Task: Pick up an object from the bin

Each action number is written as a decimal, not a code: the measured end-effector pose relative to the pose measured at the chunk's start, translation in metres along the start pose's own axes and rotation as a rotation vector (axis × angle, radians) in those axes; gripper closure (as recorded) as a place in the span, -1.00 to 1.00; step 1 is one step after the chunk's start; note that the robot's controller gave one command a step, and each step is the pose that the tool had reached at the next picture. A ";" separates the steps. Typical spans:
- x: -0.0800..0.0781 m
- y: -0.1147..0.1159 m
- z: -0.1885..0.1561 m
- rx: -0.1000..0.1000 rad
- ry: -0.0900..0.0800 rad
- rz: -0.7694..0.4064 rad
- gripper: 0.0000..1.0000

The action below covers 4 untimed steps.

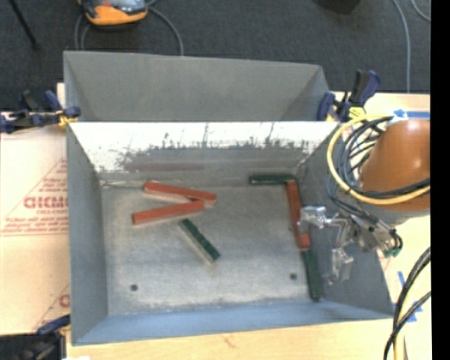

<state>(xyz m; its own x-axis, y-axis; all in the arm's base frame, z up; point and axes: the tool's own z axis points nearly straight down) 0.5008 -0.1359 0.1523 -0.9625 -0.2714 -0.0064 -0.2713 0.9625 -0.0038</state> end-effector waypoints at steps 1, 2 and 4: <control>-0.002 -0.009 0.006 0.000 0.001 -0.011 -1.00; -0.006 -0.010 0.047 0.001 0.000 -0.107 -1.00; 0.018 0.003 0.079 -0.001 -0.002 -0.679 1.00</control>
Offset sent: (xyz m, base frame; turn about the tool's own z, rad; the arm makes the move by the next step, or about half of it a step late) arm 0.0097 -0.0050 -0.0809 -0.1917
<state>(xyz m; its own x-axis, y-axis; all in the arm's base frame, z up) 0.4835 -0.1375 0.0736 -0.5789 -0.8154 -0.0045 -0.8153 0.5789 -0.0065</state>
